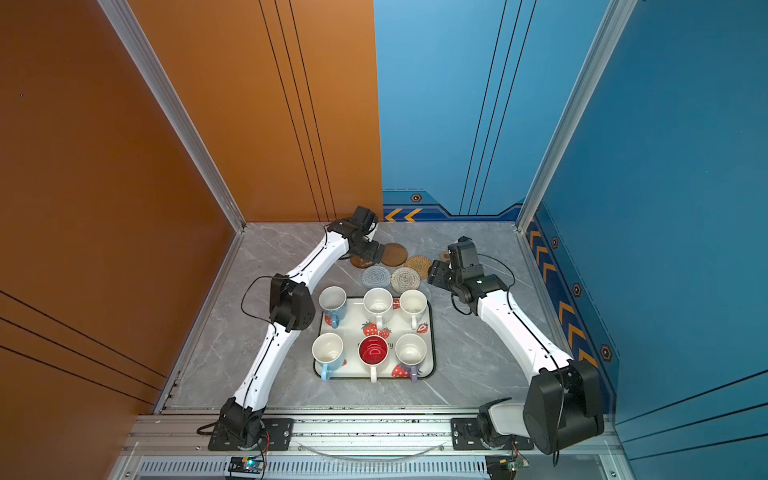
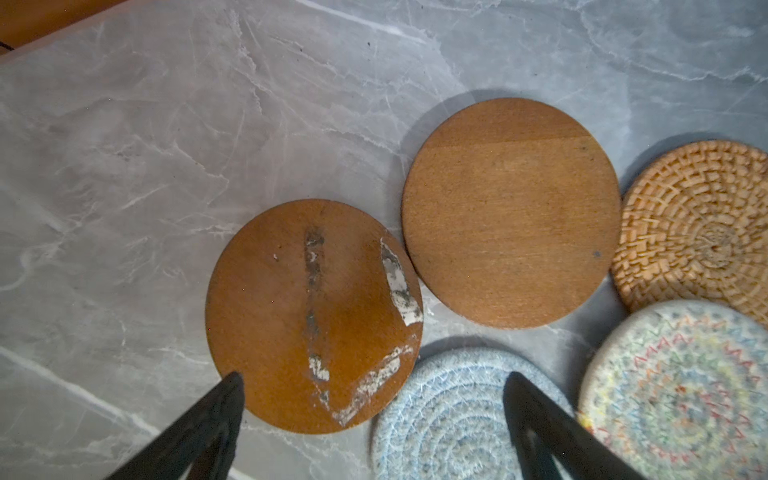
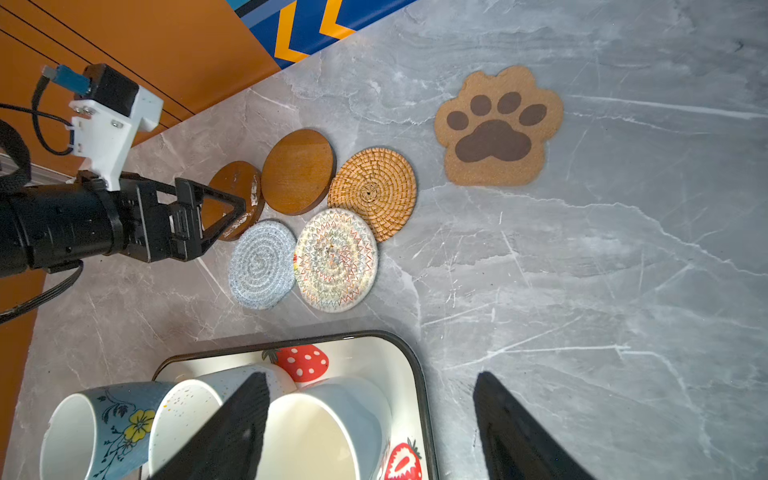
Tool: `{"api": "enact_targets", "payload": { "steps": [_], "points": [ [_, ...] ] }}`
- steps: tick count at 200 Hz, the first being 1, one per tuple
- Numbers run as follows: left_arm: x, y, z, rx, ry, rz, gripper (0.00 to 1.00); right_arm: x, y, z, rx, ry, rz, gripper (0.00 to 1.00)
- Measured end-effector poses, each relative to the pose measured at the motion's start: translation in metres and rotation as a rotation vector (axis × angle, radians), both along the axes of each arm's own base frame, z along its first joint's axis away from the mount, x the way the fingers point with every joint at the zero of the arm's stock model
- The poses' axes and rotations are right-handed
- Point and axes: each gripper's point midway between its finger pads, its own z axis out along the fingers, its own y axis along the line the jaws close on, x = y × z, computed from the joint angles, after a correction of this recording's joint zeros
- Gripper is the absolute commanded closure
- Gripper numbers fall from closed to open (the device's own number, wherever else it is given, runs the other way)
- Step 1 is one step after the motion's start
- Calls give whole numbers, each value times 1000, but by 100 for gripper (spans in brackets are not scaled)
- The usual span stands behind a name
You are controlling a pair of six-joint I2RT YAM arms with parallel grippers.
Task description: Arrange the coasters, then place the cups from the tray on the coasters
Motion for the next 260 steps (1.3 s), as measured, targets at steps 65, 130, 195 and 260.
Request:
{"api": "enact_targets", "payload": {
  "steps": [65,130,195,260],
  "points": [
    [0,7,-32,33,45,1,1,2,0,0,17,-2,2,24],
    [6,16,-35,46,35,19,1,2,1,0,21,0,5,24],
    [27,22,-36,11,-19,71,1,3,-7,-1,29,6,-9,23],
    [37,30,-36,-17,-37,123,3,1,-11,-2,32,20,-16,23]
  ]
}}
